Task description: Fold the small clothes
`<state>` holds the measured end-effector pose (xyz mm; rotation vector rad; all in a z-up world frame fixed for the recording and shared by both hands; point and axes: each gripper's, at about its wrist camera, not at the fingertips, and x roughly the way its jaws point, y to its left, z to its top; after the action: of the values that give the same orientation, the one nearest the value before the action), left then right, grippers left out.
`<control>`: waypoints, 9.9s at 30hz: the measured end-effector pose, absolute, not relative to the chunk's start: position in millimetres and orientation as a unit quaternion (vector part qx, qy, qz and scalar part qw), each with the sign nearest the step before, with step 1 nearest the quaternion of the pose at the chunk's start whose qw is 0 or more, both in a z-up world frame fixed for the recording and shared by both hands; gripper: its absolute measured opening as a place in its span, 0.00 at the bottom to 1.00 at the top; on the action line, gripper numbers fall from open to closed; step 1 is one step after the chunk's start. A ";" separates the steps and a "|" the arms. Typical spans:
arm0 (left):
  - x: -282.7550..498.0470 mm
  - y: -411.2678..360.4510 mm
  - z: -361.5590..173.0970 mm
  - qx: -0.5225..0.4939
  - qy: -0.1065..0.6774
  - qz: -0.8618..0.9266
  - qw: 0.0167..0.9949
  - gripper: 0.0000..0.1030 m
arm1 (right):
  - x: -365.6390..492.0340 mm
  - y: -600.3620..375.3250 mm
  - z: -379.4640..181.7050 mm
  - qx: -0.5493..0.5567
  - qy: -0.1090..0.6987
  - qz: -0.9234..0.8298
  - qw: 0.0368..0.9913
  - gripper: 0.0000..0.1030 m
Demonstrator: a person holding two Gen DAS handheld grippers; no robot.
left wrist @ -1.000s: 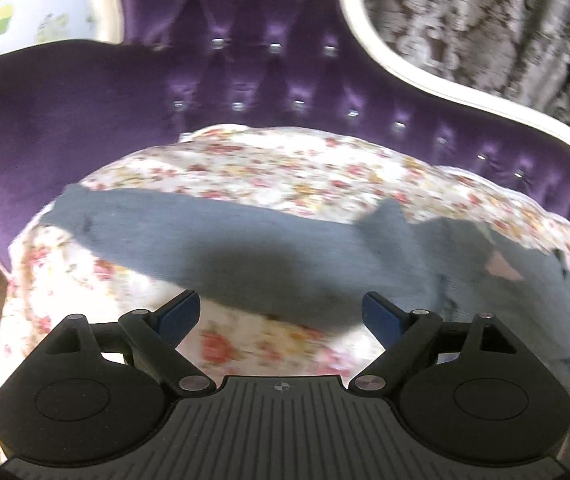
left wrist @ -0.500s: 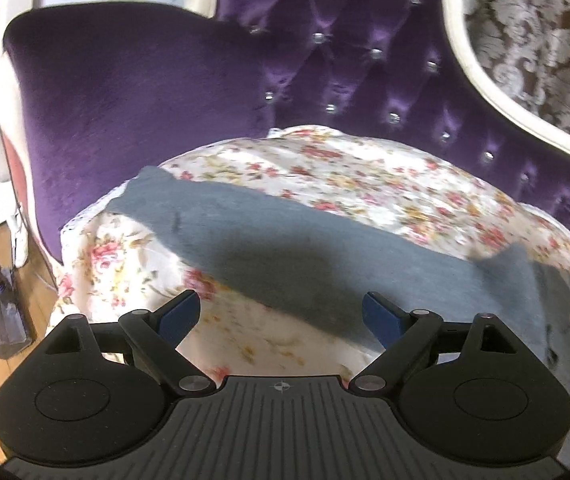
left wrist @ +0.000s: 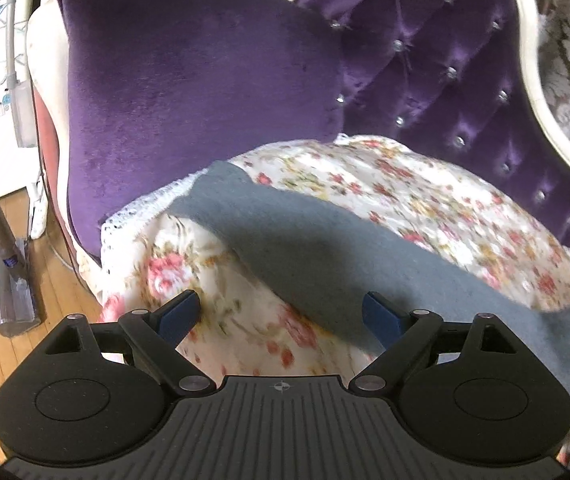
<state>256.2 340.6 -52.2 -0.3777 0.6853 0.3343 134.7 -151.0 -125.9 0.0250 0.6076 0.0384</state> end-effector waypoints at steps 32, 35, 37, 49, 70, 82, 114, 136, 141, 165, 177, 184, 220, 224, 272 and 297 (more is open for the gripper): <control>273.3 305.9 56.3 -0.167 0.251 0.062 0.951 0.04 | 135.6 -149.5 -127.0 0.011 0.302 0.023 0.953 0.98; 264.6 272.0 93.7 -0.144 0.225 0.020 0.963 0.04 | 135.2 -150.5 -126.6 0.014 0.302 0.026 0.953 0.98; 258.8 244.3 120.4 -0.121 0.203 -0.010 0.972 0.04 | 135.3 -151.6 -126.1 0.016 0.302 0.027 0.953 0.99; 262.3 73.2 187.8 -0.058 0.151 -0.167 0.973 0.04 | 133.7 -156.1 -124.0 0.030 0.301 0.038 0.952 0.99; 275.9 -113.5 38.5 -0.041 0.265 -0.306 0.913 0.64 | 133.7 -162.5 -121.4 0.057 0.298 0.049 0.952 0.99; 225.2 -39.2 17.3 0.051 0.244 -0.158 0.956 0.90 | 133.2 -165.0 -120.8 0.060 0.300 0.052 0.951 1.00; 166.6 49.3 -83.9 -0.006 0.338 -0.030 0.941 0.95 | 144.1 -224.1 -71.1 0.090 0.280 0.074 0.953 0.79; 167.6 48.9 -84.6 -0.004 0.338 -0.030 0.941 0.96 | 273.0 -305.6 -90.2 0.111 0.334 0.003 0.936 0.44; 167.7 49.0 -84.4 -0.005 0.338 -0.030 0.941 0.96 | 255.9 -298.2 -71.1 0.106 0.304 0.007 0.947 0.12; 168.3 48.2 -83.9 -0.004 0.340 -0.032 0.940 0.97 | 196.3 -313.9 -63.0 0.062 0.281 -0.034 0.957 0.47; 168.2 47.8 -83.5 -0.004 0.340 -0.033 0.940 0.98 | 250.8 -296.1 -68.2 -0.003 0.291 0.022 0.956 0.53; 168.5 47.3 -84.0 -0.005 0.342 -0.036 0.939 0.99 | 256.8 -270.3 -88.1 -0.060 0.313 0.040 0.947 0.52; 169.2 47.2 -84.2 -0.001 0.344 -0.035 0.938 1.00 | 210.8 -324.2 -75.2 0.055 0.260 0.032 0.964 0.60; 169.3 47.1 -84.2 -0.001 0.344 -0.036 0.938 1.00 | 213.4 -333.9 -78.0 0.059 0.268 0.014 0.961 0.60; 169.9 47.4 -84.6 0.002 0.347 -0.036 0.937 1.00 | 201.2 -326.0 -87.5 0.030 0.263 -0.029 0.964 0.22; 70.8 70.0 -24.9 -0.016 0.328 -0.065 0.942 0.86 | 5.4 -290.6 -31.8 0.033 0.213 0.087 0.973 0.89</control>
<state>70.8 70.0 -24.9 -0.0322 0.6690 -0.1328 5.4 -290.6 -31.8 0.0659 0.4295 0.1751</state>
